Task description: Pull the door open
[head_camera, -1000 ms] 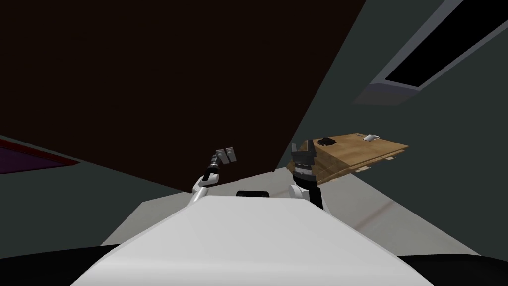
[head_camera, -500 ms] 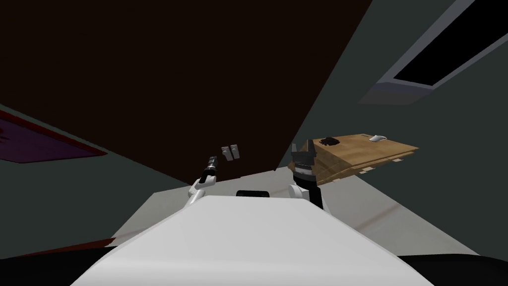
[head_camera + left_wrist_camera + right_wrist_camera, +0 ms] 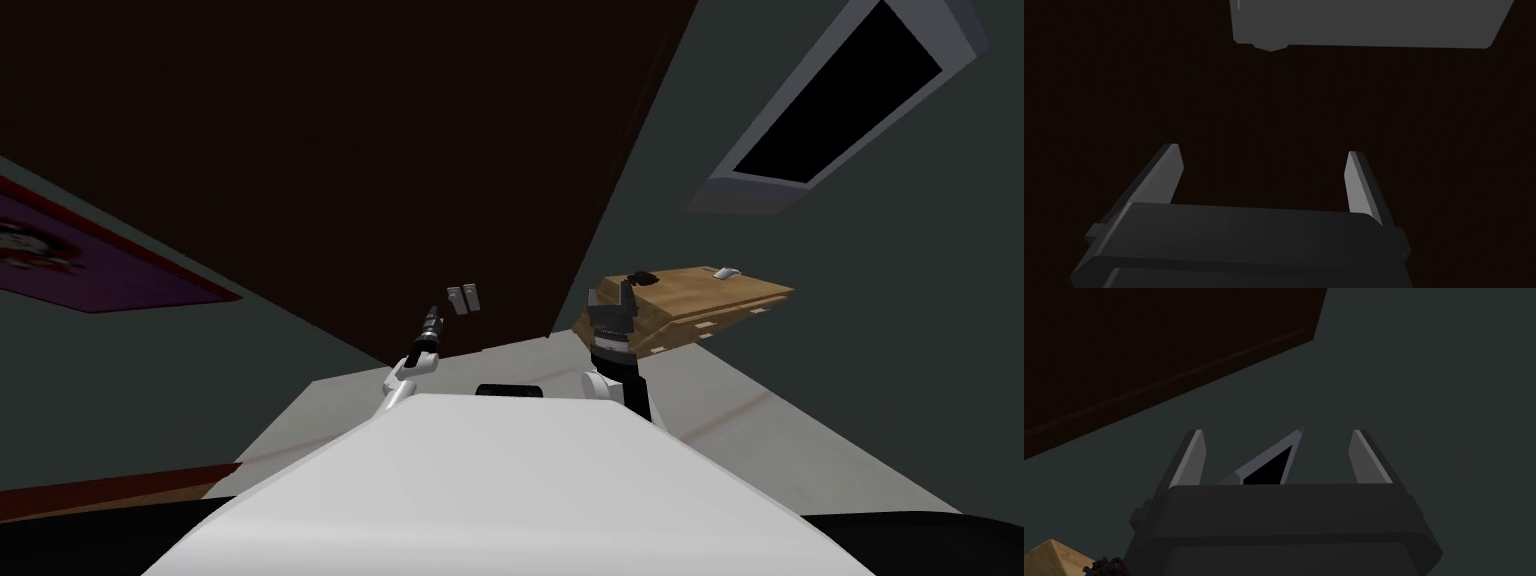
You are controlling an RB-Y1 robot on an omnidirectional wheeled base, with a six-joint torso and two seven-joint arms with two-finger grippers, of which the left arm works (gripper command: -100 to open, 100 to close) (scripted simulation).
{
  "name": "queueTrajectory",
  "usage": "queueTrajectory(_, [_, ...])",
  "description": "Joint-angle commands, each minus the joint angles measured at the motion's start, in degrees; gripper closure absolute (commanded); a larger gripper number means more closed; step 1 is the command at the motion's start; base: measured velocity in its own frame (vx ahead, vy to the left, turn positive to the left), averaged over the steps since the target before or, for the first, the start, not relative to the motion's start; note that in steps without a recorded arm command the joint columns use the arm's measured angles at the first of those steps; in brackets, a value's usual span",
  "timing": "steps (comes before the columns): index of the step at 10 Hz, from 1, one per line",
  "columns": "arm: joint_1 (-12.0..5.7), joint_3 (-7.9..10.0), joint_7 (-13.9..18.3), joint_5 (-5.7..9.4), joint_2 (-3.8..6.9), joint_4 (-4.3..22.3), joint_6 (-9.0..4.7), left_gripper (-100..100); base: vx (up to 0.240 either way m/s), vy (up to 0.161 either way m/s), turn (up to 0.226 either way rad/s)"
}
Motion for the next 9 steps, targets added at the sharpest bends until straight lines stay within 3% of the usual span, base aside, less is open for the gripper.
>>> queueTrajectory(1, [-0.04,-1.19,0.34,-0.13,-0.28,-1.13,0.16,-100,-0.163,-0.114,-0.116])
queueTrajectory(2, [-0.15,-0.73,0.38,0.02,0.2,-0.37,0.06,-100,-0.074,-0.053,-0.02])
queueTrajectory(3, [0.88,0.87,0.34,0.25,1.07,0.44,0.1,-100,-0.044,0.035,0.143])
queueTrajectory(6, [2.13,3.67,-0.03,0.58,2.33,1.97,0.14,-100,0.022,0.094,0.164])
queueTrajectory(9, [1.29,3.4,-0.19,0.48,1.95,2.07,0.01,-100,0.172,0.066,-0.032])
